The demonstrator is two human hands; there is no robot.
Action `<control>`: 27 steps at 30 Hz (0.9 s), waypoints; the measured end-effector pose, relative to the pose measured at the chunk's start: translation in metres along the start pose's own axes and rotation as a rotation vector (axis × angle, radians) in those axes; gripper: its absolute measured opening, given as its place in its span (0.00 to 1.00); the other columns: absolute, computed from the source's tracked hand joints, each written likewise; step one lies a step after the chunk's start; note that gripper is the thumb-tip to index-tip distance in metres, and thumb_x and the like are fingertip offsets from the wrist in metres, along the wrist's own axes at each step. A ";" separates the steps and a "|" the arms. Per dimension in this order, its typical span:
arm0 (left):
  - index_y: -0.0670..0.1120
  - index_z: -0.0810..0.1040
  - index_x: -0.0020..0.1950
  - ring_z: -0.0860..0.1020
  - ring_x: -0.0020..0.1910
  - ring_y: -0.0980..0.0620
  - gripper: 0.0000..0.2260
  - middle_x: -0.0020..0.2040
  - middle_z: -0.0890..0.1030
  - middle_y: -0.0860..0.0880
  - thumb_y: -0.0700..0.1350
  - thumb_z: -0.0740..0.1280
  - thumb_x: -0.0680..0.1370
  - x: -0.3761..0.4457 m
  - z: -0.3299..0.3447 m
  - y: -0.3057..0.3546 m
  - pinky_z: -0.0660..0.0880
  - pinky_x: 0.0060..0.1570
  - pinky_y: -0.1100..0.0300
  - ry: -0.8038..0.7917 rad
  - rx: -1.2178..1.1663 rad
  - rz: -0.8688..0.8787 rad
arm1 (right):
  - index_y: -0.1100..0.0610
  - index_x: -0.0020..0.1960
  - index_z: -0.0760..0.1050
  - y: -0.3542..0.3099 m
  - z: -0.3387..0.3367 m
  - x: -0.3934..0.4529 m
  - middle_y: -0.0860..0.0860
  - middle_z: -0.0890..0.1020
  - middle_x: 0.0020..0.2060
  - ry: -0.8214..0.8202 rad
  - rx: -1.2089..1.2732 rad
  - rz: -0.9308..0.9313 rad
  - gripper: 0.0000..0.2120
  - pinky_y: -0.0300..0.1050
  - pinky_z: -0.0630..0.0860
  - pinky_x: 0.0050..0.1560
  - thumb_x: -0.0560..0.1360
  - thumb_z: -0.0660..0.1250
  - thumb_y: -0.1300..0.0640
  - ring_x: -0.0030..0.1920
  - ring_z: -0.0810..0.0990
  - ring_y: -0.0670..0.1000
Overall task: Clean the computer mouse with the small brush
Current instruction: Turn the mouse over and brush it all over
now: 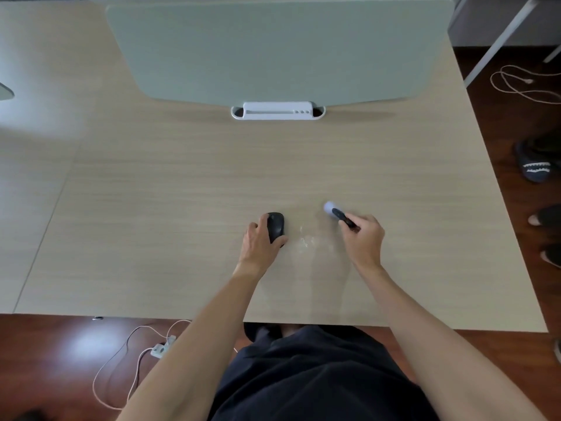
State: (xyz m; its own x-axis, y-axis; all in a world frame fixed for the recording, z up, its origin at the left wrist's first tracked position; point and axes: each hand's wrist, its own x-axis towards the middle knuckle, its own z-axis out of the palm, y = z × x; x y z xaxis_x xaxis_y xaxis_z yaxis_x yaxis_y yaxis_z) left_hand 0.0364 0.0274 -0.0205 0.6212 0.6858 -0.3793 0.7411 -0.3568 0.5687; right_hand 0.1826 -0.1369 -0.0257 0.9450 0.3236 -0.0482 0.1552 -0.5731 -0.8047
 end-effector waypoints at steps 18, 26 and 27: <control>0.49 0.57 0.75 0.70 0.59 0.40 0.30 0.59 0.71 0.41 0.49 0.66 0.76 0.018 0.010 0.002 0.71 0.61 0.49 -0.005 0.062 0.029 | 0.61 0.67 0.74 0.034 0.018 -0.024 0.54 0.74 0.53 -0.207 -0.281 -0.089 0.19 0.46 0.76 0.56 0.76 0.65 0.66 0.50 0.77 0.54; 0.42 0.57 0.75 0.70 0.59 0.40 0.31 0.64 0.72 0.42 0.49 0.66 0.77 0.013 0.021 -0.007 0.68 0.61 0.51 0.088 0.064 0.075 | 0.61 0.66 0.75 0.042 0.026 -0.033 0.53 0.75 0.51 -0.190 -0.251 -0.074 0.18 0.48 0.74 0.59 0.77 0.65 0.68 0.53 0.75 0.55; 0.41 0.57 0.75 0.70 0.59 0.40 0.31 0.64 0.72 0.42 0.49 0.66 0.77 0.011 0.021 -0.007 0.69 0.59 0.52 0.094 0.071 0.080 | 0.60 0.67 0.75 0.039 0.025 -0.033 0.53 0.75 0.51 -0.199 -0.254 -0.056 0.18 0.48 0.74 0.59 0.77 0.65 0.67 0.53 0.74 0.55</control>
State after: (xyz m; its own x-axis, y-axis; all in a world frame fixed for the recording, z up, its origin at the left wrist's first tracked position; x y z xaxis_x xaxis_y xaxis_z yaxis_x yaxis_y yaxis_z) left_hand 0.0431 0.0238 -0.0441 0.6548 0.7084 -0.2634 0.7085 -0.4541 0.5402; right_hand 0.1503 -0.1516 -0.0701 0.8621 0.4861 -0.1432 0.2956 -0.7120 -0.6369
